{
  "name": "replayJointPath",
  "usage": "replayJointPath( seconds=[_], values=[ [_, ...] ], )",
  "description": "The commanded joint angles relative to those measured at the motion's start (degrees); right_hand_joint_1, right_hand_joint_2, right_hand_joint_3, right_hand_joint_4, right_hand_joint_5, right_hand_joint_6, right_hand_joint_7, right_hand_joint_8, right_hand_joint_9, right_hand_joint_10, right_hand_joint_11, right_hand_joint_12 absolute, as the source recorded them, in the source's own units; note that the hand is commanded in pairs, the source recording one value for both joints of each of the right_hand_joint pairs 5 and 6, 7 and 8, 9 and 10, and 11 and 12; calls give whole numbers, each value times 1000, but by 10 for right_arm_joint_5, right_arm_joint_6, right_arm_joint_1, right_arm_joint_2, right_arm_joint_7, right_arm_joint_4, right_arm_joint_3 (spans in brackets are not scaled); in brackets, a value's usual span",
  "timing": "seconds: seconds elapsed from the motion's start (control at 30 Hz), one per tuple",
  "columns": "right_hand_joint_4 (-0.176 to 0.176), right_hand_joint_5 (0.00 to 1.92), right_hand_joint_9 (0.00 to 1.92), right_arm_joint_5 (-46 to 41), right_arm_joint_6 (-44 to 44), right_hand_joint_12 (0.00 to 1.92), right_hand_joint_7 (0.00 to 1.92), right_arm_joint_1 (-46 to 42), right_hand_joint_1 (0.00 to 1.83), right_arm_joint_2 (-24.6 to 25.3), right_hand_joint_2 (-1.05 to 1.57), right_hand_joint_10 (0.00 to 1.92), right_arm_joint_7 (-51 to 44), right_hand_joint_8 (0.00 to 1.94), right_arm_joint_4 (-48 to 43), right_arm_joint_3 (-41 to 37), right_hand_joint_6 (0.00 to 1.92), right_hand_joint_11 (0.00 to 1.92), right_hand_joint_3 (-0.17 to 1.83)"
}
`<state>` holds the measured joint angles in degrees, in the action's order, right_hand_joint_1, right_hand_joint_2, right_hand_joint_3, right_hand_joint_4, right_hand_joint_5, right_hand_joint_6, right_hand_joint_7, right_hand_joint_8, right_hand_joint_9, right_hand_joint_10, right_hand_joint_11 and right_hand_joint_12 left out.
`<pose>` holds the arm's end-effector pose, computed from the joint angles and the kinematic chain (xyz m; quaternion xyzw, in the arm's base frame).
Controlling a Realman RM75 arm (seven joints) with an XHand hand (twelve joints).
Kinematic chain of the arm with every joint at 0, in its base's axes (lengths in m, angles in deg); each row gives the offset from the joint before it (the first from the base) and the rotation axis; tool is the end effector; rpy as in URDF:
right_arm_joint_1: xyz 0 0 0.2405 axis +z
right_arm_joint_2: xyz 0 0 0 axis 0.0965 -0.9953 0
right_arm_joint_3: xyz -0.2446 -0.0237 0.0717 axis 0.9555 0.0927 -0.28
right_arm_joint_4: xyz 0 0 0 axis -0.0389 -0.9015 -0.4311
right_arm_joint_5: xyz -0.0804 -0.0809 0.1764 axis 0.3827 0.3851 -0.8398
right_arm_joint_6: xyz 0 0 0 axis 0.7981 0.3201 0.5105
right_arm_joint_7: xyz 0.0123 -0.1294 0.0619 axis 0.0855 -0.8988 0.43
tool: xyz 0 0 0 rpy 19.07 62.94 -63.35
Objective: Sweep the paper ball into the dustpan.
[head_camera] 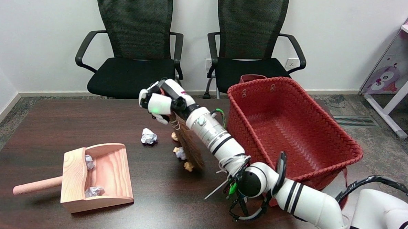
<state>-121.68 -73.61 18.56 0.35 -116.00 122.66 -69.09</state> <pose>-0.2362 -0.3966 0.1335 0.6870 -0.4597 0.4003 0.3956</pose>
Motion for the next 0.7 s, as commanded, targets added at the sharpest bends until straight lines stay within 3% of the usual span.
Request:
replayJointPath(
  seconds=[0.03, 0.47, 0.7],
  values=[
    [25, 1920, 1920, -122, 4, 1920, 1920, 15, 740, -90, 659, 1920, 309, 1920, 97, 2, 1920, 1920, 1447],
    [23, 1920, 1920, -123, 2, 1920, 1920, -19, 730, -219, 684, 1920, 313, 1920, 265, -69, 1920, 1920, 1373],
    [36, 1920, 1920, -203, 3, 1920, 1920, -69, 692, -302, 1028, 1920, 238, 1920, 352, -141, 1920, 1920, 1255]
  ],
)
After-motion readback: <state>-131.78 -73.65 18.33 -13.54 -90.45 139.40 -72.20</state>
